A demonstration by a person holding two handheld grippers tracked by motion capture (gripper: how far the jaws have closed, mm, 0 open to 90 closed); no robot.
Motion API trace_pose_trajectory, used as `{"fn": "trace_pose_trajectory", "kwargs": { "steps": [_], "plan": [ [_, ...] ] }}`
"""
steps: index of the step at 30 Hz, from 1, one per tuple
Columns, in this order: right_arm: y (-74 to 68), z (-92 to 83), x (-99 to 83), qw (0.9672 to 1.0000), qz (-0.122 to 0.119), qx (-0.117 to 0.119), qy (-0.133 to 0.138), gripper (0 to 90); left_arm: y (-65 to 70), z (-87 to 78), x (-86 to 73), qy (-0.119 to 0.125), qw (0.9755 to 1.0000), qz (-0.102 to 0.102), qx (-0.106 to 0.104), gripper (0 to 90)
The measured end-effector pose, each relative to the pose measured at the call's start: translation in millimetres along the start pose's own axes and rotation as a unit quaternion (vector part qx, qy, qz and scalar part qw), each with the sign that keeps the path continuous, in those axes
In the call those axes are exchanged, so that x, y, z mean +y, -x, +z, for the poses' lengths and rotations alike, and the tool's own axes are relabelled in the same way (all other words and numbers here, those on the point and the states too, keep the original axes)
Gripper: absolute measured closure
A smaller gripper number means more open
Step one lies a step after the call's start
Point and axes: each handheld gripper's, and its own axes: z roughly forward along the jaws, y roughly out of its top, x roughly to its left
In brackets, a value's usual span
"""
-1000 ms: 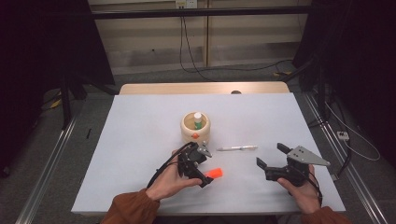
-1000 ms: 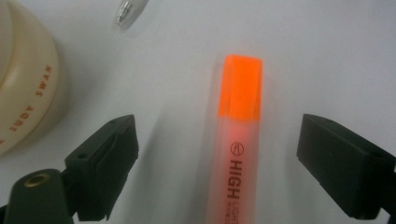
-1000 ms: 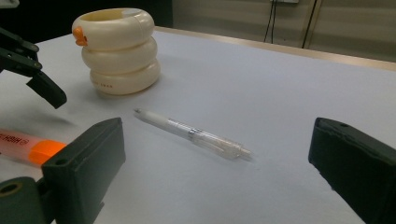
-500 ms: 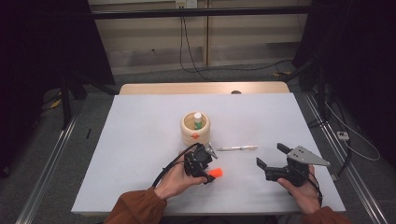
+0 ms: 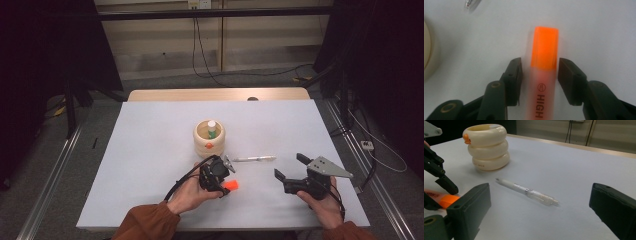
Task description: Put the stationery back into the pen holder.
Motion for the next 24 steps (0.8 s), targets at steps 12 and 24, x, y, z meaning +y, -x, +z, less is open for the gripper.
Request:
{"fn": "trace_pose_trajectory", "kwargs": {
  "steps": [12, 24],
  "plan": [
    [0.1, -0.3, 0.0, 1.0000, 0.001, 0.000, 0.001, 3.4, 2.2, 0.6, 3.8, -0.009, 0.9999, -0.003, -0.007, 67.0],
    [0.5, -0.4, 0.0, 1.0000, 0.001, 0.000, 0.001, 3.4, -4.4, -1.4, 0.6, 0.003, 0.9996, -0.012, -0.026, 67.2]
  ]
}}
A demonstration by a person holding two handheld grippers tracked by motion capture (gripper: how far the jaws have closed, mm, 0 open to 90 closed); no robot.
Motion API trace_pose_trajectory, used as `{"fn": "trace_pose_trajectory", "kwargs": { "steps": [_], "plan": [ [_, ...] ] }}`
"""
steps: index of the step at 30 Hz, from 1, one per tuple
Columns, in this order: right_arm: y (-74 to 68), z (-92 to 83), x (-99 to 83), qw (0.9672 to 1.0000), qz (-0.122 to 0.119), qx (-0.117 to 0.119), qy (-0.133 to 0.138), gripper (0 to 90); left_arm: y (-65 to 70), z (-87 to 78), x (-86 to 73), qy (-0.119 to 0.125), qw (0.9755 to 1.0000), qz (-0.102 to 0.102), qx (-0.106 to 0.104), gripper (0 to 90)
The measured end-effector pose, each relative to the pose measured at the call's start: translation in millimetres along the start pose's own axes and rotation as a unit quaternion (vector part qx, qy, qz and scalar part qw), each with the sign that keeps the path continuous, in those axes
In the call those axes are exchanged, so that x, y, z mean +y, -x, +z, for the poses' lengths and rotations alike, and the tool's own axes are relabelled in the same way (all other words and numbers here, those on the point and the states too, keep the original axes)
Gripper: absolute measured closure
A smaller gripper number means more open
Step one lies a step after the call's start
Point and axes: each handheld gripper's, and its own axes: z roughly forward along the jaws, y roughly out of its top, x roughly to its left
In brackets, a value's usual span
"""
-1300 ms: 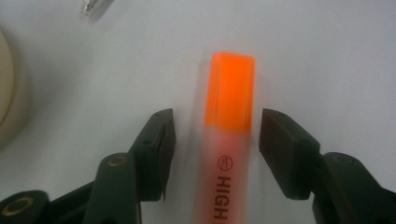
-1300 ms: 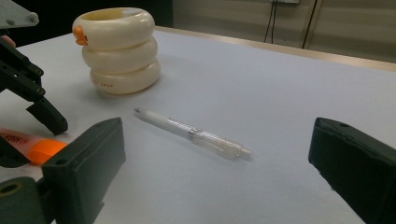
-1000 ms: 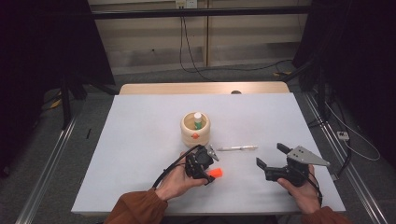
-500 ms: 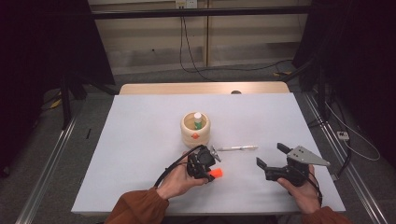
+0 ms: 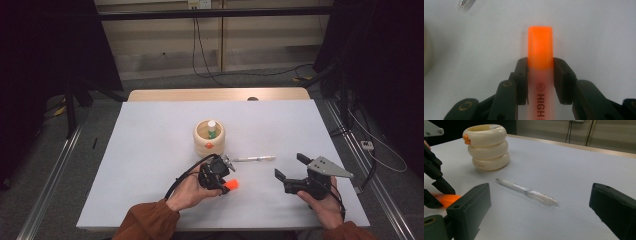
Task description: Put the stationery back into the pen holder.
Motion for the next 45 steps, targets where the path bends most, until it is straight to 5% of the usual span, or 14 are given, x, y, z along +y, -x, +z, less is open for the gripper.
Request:
{"fn": "trace_pose_trajectory", "kwargs": {
  "steps": [13, 21, 34, 45],
  "plan": [
    [0.4, 0.4, -0.2, 1.0000, 0.000, 0.000, -0.001, 3.4, -5.7, -11.8, -4.6, 0.046, 0.9987, -0.013, -0.018, 67.1],
    [0.2, 0.5, -0.2, 1.0000, 0.000, 0.000, -0.001, 3.4, -14.3, -28.3, -11.6, 0.109, 0.9936, -0.026, -0.011, 67.1],
    [0.4, 0.1, 0.0, 1.0000, 0.002, -0.001, 0.000, 3.4, -22.2, -52.6, -21.1, 0.199, 0.9782, -0.053, 0.023, 67.1],
    [0.4, 0.8, -0.2, 1.0000, 0.000, -0.001, -0.001, 3.4, -24.6, -62.0, -24.0, 0.249, 0.9660, -0.049, 0.048, 67.1]
  ]
}}
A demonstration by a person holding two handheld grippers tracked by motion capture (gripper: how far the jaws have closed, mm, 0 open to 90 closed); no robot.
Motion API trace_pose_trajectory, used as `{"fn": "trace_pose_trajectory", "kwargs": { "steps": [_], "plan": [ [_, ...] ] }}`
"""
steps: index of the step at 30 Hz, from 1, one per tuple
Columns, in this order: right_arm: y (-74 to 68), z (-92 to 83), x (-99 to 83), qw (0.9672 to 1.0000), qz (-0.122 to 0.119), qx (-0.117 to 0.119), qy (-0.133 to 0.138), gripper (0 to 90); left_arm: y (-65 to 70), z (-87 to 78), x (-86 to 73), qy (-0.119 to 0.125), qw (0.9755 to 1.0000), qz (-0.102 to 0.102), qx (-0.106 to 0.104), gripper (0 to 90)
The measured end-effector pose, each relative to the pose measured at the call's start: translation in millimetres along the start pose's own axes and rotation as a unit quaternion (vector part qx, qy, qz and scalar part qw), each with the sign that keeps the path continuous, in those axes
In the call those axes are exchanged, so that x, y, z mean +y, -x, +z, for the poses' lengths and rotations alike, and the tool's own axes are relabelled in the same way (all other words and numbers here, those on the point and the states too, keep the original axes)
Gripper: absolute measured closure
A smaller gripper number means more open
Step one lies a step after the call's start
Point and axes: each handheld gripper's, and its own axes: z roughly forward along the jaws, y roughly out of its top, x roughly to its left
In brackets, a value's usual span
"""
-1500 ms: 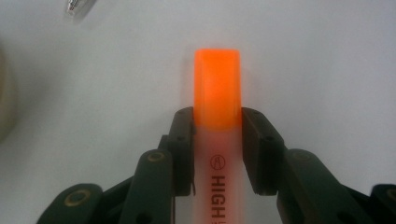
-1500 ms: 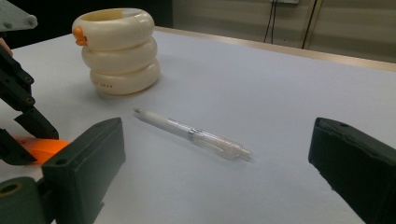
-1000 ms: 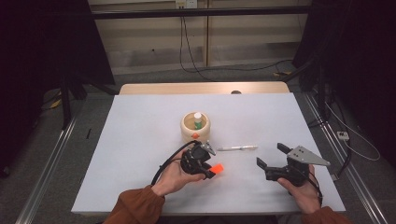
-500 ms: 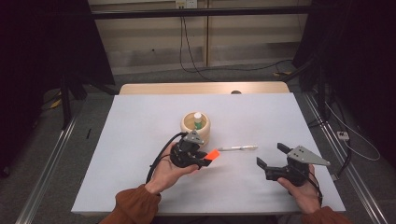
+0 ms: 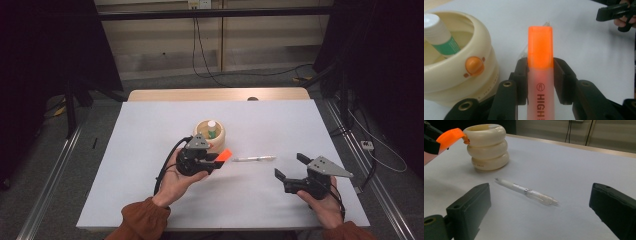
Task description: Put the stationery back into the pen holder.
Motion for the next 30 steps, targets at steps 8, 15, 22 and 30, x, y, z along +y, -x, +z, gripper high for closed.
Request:
{"fn": "trace_pose_trajectory", "kwargs": {
  "steps": [8, 15, 22, 30],
  "plan": [
    [0.2, -0.4, 0.1, 1.0000, 0.000, 0.000, 0.001, 3.4, -5.3, -11.8, 1.3, 0.054, 0.9984, -0.002, 0.014, 67.1],
    [0.2, -0.6, 0.1, 1.0000, 0.001, 0.000, 0.001, 3.3, -11.4, -22.6, 2.5, 0.091, 0.9952, -0.001, 0.036, 67.1],
    [0.0, -0.2, 0.2, 1.0000, 0.000, 0.000, 0.001, 3.2, -17.0, -34.0, 6.6, 0.128, 0.9906, -0.001, 0.047, 67.1],
    [-0.1, -0.4, 0.2, 1.0000, 0.001, 0.000, 0.001, 3.2, -24.0, -43.6, 10.6, 0.159, 0.9852, -0.007, 0.064, 67.1]
  ]
}}
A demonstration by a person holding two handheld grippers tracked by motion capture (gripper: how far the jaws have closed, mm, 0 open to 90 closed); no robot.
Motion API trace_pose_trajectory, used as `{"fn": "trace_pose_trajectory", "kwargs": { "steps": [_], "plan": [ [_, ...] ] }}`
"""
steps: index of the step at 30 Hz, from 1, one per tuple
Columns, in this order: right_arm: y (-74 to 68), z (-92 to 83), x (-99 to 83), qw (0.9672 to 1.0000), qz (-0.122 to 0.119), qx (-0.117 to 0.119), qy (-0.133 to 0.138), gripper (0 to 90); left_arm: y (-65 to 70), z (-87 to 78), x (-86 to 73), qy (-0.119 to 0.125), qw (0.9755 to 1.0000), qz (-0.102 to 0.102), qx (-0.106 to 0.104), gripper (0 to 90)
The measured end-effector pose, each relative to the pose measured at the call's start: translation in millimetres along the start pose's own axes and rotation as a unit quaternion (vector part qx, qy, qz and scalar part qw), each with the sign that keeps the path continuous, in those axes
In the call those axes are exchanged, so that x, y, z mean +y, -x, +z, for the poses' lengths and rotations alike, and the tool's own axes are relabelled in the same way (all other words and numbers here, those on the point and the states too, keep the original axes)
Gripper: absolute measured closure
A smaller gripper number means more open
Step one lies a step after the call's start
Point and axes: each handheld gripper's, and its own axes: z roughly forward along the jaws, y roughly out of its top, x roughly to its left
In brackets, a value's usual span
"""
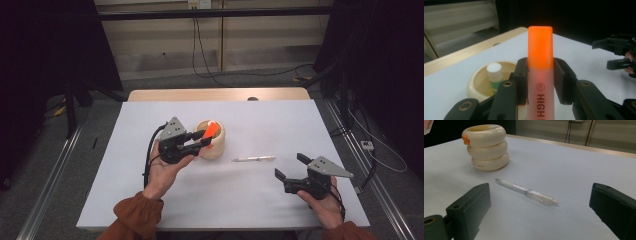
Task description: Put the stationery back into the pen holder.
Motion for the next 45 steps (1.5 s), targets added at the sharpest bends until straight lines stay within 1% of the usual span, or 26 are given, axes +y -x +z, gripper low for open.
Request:
{"fn": "trace_pose_trajectory", "kwargs": {
  "steps": [4, 6, 10, 11, 14, 15, 16, 19, 21, 22, 26, 29, 31, 35, 38, 40, 45],
  "plan": [
    [0.1, 0.0, 0.0, 1.0000, 0.000, 0.000, 0.000, 3.2, -5.5, -3.0, 4.6, 0.020, 0.9998, -0.005, 0.007, 67.1],
    [0.3, 0.2, 0.0, 1.0000, 0.000, 0.000, 0.000, 3.2, -8.5, -3.6, 6.6, 0.026, 0.9996, -0.007, 0.011, 67.1],
    [0.5, -0.1, 0.1, 1.0000, -0.001, -0.001, 0.000, 3.2, -12.4, -4.1, 10.7, 0.046, 0.9987, -0.012, 0.018, 67.1],
    [0.4, 0.2, 0.1, 1.0000, 0.001, -0.001, 0.000, 3.2, -13.1, -4.3, 11.4, 0.047, 0.9986, -0.009, 0.022, 67.1],
    [0.3, 0.0, 0.1, 1.0000, -0.001, 0.000, 0.000, 3.2, -15.6, -3.1, 13.5, 0.053, 0.9982, -0.011, 0.024, 67.1],
    [0.3, -0.2, 0.0, 1.0000, -0.002, 0.000, 0.000, 3.2, -16.9, -2.6, 13.8, 0.053, 0.9981, -0.009, 0.029, 67.1],
    [0.4, -0.3, 0.0, 1.0000, -0.001, 0.000, 0.000, 3.2, -17.7, -1.5, 13.8, 0.056, 0.9979, -0.015, 0.029, 67.1],
    [0.7, -0.2, 0.0, 1.0000, 0.000, -0.001, 0.000, 3.2, -20.7, 0.4, 14.7, 0.064, 0.9972, -0.018, 0.034, 67.1],
    [0.5, -0.2, 0.0, 1.0000, -0.001, 0.000, 0.000, 3.2, -22.5, 1.3, 15.8, 0.069, 0.9968, -0.019, 0.035, 67.1],
    [0.5, -0.2, 0.0, 1.0000, -0.001, 0.000, 0.000, 3.2, -23.1, 1.8, 16.5, 0.072, 0.9965, -0.017, 0.039, 67.1],
    [0.4, -0.3, 0.1, 1.0000, -0.001, 0.000, 0.000, 3.2, -26.1, 4.7, 18.8, 0.075, 0.9961, -0.012, 0.044, 67.1],
    [0.5, -0.5, 0.1, 1.0000, -0.001, 0.000, 0.000, 3.2, -27.3, 7.5, 19.7, 0.081, 0.9956, -0.015, 0.045, 67.1],
    [0.5, -0.2, 0.0, 1.0000, -0.001, 0.001, 0.000, 3.2, -28.5, 10.3, 20.8, 0.082, 0.9956, -0.011, 0.046, 67.1],
    [0.5, -0.4, 0.0, 1.0000, -0.001, 0.001, 0.000, 3.2, -30.8, 16.2, 23.4, 0.085, 0.9951, -0.014, 0.050, 67.1],
    [0.4, -0.4, 0.0, 1.0000, -0.001, 0.001, 0.000, 3.2, -32.1, 20.7, 26.5, 0.084, 0.9951, -0.014, 0.051, 67.1],
    [0.3, -0.7, 0.1, 1.0000, -0.002, 0.001, 0.001, 3.2, -31.8, 23.2, 28.5, 0.084, 0.9950, -0.009, 0.054, 67.1],
    [0.5, -0.7, 0.1, 1.0000, -0.001, 0.002, 0.000, 3.2, -35.2, 29.6, 29.8, 0.090, 0.9943, -0.014, 0.055, 67.1]
  ]
}}
